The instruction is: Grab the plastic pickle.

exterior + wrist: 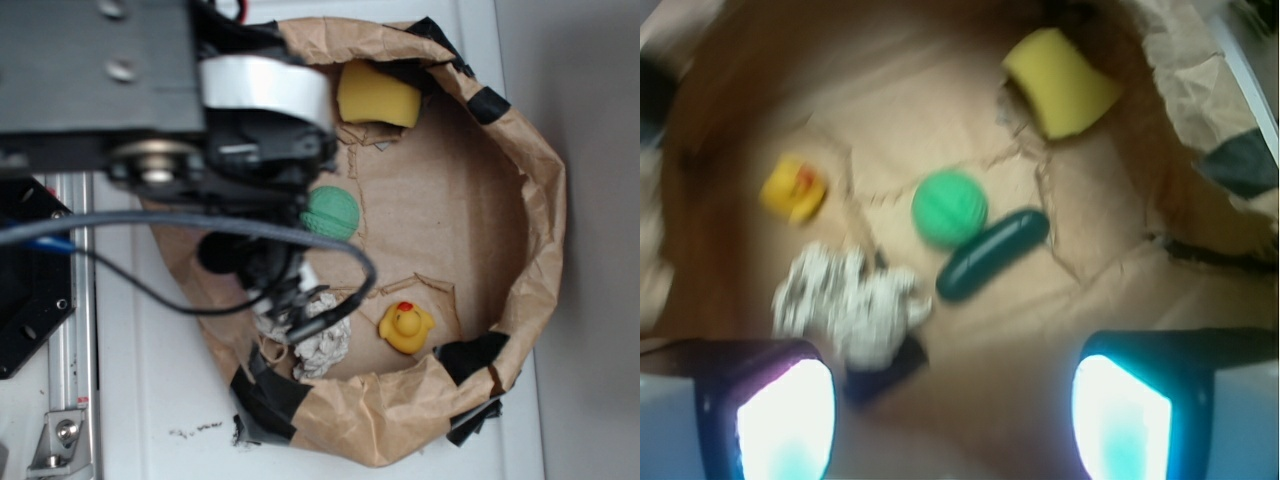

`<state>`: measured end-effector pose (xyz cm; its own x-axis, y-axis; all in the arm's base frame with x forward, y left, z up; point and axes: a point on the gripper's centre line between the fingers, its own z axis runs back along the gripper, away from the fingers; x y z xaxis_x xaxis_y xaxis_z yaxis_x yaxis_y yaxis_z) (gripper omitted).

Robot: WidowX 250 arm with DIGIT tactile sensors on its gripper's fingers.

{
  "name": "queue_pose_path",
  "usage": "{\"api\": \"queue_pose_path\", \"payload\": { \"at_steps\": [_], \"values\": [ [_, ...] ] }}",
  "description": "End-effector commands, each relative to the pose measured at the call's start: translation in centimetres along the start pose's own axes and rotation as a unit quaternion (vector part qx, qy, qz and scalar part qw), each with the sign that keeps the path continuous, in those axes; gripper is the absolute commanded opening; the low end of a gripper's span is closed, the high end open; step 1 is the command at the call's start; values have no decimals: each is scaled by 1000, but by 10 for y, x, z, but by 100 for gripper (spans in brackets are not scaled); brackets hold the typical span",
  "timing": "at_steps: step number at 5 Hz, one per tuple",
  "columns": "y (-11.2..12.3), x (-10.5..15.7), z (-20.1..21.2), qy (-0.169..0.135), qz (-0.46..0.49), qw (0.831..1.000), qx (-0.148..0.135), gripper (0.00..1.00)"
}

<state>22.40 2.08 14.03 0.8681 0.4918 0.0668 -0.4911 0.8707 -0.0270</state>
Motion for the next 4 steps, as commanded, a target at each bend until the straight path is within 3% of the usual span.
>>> {"api": "queue_pose_path", "payload": {
  "at_steps": [1, 2, 4],
  "values": [
    [4, -5, -51, 5, 10, 1000, 12, 100],
    [11, -2, -88, -15, -26, 1000, 3, 100],
    [6, 6, -139, 10, -65, 998, -9, 100]
  ]
}}
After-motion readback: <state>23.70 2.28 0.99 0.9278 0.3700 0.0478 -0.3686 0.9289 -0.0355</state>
